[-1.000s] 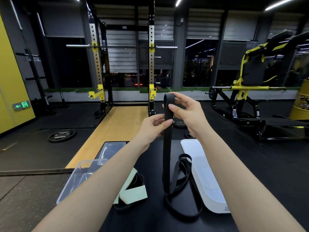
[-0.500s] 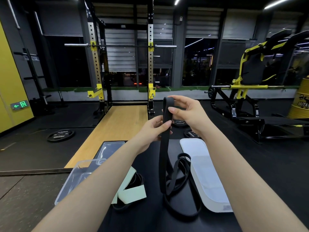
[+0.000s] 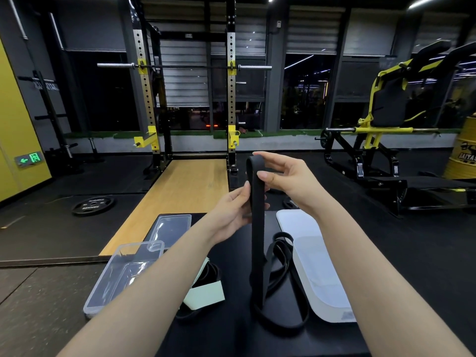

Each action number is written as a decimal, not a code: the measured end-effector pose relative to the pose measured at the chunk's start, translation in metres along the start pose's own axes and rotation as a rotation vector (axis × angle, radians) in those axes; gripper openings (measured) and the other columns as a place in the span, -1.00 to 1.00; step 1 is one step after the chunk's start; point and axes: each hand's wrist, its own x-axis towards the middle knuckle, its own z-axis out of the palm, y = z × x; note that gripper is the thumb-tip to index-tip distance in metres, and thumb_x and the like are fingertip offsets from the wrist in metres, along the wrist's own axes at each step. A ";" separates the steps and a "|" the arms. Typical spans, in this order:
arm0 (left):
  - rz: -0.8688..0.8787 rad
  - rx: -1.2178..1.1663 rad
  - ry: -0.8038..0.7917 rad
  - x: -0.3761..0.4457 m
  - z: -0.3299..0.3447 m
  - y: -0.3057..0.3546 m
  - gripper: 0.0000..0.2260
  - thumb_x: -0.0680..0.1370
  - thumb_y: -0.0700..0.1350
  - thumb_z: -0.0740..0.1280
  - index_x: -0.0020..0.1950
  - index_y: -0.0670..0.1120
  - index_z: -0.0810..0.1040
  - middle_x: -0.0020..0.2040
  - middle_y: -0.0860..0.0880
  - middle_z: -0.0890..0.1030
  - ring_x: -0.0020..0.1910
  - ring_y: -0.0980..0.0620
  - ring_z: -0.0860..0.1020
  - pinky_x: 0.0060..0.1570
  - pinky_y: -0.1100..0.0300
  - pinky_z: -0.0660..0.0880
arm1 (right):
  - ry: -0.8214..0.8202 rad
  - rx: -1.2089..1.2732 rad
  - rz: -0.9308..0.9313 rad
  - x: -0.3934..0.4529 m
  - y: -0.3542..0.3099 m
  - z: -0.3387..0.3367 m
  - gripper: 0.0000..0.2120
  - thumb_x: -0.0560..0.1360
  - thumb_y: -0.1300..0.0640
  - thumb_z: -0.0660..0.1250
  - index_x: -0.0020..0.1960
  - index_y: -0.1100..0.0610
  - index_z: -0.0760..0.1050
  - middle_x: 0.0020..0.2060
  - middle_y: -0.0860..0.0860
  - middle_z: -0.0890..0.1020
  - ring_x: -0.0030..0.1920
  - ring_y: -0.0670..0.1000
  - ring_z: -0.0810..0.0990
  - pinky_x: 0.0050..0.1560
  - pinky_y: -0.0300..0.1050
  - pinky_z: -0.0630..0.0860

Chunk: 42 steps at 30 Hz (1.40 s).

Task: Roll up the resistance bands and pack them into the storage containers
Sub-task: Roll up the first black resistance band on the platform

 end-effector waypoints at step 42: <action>0.153 0.328 0.246 0.032 -0.006 0.045 -0.86 0.58 -0.17 0.26 0.11 -0.12 0.55 -0.09 -0.01 0.67 -0.20 0.02 0.68 -0.30 0.19 0.60 | -0.223 0.250 0.269 -0.023 0.101 0.009 -0.79 0.55 0.33 0.22 0.14 0.18 0.52 -0.11 -0.04 0.68 -0.02 -0.02 0.66 0.03 -0.19 0.55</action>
